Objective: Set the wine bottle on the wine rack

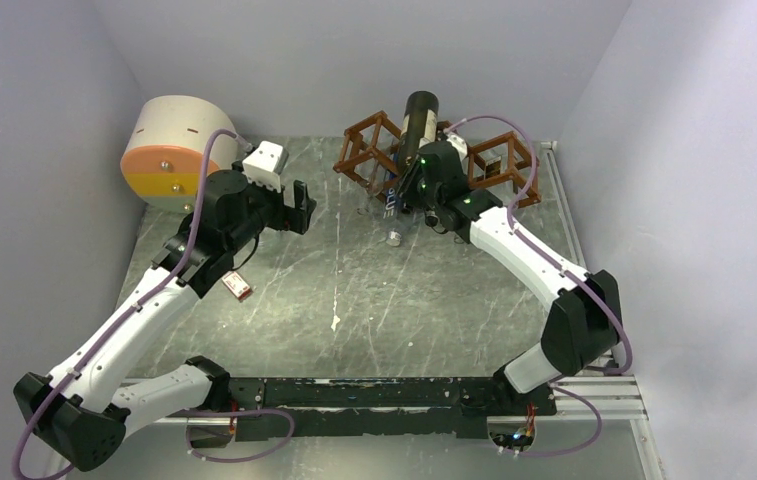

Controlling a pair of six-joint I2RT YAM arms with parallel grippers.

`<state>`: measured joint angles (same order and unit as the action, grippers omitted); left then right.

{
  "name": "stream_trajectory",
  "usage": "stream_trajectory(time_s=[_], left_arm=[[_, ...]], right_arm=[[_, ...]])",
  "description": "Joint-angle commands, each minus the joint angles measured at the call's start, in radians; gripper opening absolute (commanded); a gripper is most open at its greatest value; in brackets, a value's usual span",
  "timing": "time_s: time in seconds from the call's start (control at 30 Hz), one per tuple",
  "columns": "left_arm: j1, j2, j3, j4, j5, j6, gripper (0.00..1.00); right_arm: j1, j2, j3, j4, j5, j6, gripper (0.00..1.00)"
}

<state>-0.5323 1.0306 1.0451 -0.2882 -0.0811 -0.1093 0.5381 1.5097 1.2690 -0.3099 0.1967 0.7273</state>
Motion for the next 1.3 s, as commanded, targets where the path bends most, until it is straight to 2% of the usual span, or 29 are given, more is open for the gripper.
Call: stream_trajectory(time_s=[0.0,0.17,0.43,0.67,0.77,0.87,1.17,1.27], left_arm=[[0.008,-0.007,-0.008,0.036,0.029,-0.012,0.95],[0.008,0.001,-0.008,0.033,0.033,-0.012,0.95],[0.009,0.004,-0.011,0.034,0.031,-0.011,0.95],[0.008,-0.004,-0.017,0.037,0.023,-0.003,0.95],[0.008,-0.003,-0.017,0.035,0.021,-0.001,0.95],[0.008,0.0,-0.016,0.033,0.016,-0.003,0.95],[0.008,-0.021,-0.021,0.041,-0.02,-0.003,0.95],[0.008,-0.044,-0.03,0.053,-0.062,-0.005,0.95]], right_arm=[[-0.007,-0.004,0.012,0.178,0.004,0.014,0.01],[-0.009,0.013,0.001,0.168,-0.003,0.019,0.16],[-0.012,0.042,-0.006,0.15,-0.015,0.025,0.3],[-0.018,0.076,0.021,0.092,-0.007,0.034,0.54],[-0.018,0.069,0.021,0.083,0.005,0.034,0.71],[-0.018,0.049,0.016,0.078,0.013,0.025,0.79],[-0.018,-0.074,-0.004,0.058,0.034,-0.023,0.81],[-0.015,-0.118,0.024,0.056,-0.014,-0.089,0.75]])
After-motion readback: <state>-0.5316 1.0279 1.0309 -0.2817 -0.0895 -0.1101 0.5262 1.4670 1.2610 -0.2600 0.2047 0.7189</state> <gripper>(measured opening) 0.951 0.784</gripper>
